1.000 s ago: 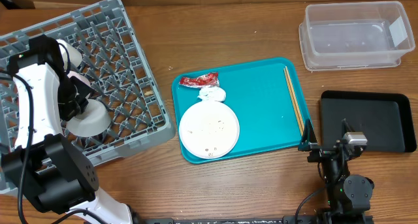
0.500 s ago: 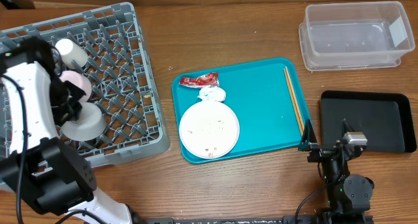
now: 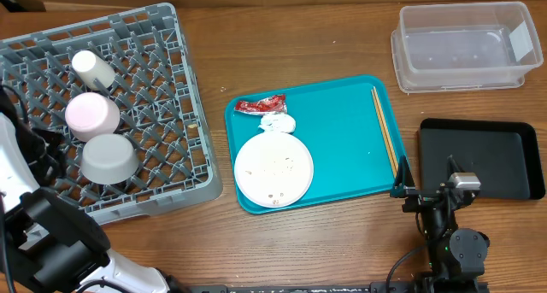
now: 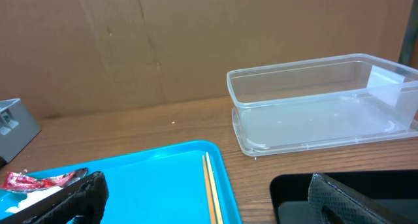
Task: Sort waste into correct bins and load items into the dishwasher
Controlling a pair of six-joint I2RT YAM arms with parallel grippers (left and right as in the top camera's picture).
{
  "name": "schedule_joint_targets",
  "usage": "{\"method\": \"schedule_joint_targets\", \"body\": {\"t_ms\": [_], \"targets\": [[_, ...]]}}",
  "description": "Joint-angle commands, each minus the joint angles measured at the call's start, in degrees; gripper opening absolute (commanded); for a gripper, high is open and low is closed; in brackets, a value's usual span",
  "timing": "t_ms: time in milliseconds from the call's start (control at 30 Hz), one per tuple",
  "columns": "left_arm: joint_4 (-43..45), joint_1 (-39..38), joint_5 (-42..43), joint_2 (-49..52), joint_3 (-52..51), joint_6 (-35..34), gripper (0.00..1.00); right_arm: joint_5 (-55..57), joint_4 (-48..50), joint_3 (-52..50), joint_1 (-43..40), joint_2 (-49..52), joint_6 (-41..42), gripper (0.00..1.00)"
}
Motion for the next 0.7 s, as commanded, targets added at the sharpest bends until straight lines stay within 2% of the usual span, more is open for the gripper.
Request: {"method": "schedule_joint_targets", "body": {"t_ms": [0,133,300,667], "targets": [[2.2,-0.7,2.2,-0.4,-3.8,-1.3,0.04,-0.1,0.4,-0.6,-0.2,-0.5,0.2,1.00],[5.5,-1.0,3.5,-0.4,-5.7,0.4,0.04,-0.1,0.4,-0.6,-0.2,-0.5,0.2,1.00],[7.6,-1.1,8.7,-0.4,-5.8,5.8,0.04,-0.1,0.4,-0.6,-0.2,-0.5,0.2,1.00],[12.7,-1.3,8.0,-0.3,-11.0,5.7,0.06,-0.1,0.4,-0.6,-0.2,-0.5,0.2,1.00]]}}
